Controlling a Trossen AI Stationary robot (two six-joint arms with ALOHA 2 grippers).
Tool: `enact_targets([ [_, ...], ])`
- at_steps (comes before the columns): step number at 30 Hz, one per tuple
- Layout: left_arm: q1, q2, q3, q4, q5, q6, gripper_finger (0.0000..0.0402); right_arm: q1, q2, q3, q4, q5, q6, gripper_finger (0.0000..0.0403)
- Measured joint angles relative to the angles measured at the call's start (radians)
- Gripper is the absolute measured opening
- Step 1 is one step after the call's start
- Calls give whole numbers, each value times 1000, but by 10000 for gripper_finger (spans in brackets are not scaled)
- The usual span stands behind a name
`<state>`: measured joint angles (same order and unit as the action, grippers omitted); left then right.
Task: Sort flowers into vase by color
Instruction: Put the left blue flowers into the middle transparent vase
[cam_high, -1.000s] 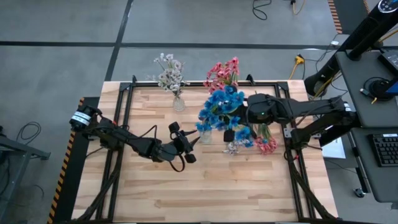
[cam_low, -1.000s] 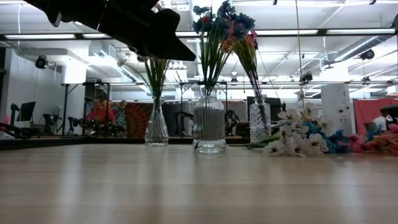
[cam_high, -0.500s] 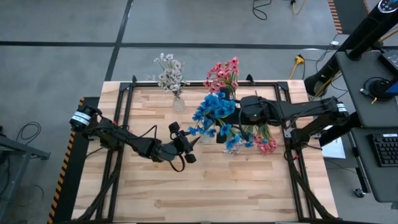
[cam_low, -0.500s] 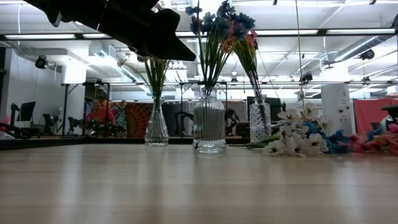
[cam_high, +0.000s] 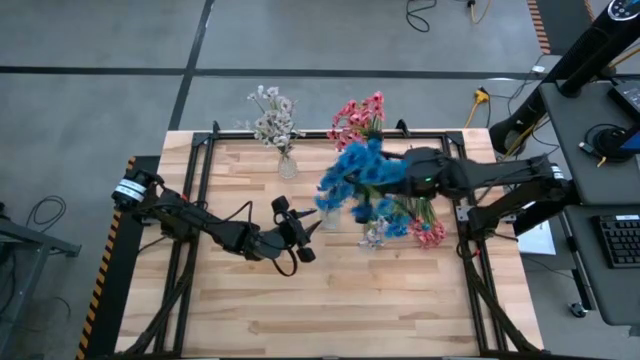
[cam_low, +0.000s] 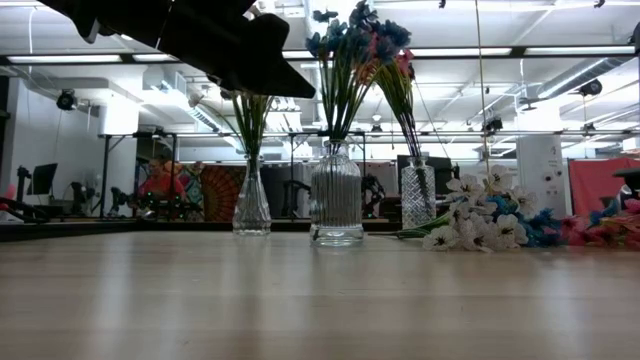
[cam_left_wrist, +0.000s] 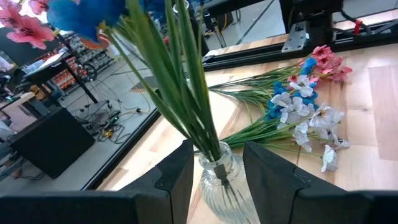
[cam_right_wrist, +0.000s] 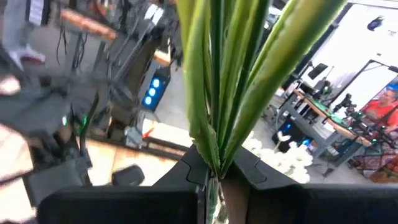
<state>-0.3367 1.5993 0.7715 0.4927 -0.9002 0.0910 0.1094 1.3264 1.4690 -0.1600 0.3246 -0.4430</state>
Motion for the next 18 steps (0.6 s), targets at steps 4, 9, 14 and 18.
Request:
enact_targets([
  [4,0,0,0,0,75,0,124,2,-29,4,-19,-11,18,18],
  [9,0,0,0,3,143,0,124,2,-34,13,-98,-36,68,18],
  [14,0,0,0,43,144,30,124,-5,-23,-22,-88,-36,69,18],
  [18,0,0,0,47,144,35,124,-6,5,-25,-65,-36,68,18],
])
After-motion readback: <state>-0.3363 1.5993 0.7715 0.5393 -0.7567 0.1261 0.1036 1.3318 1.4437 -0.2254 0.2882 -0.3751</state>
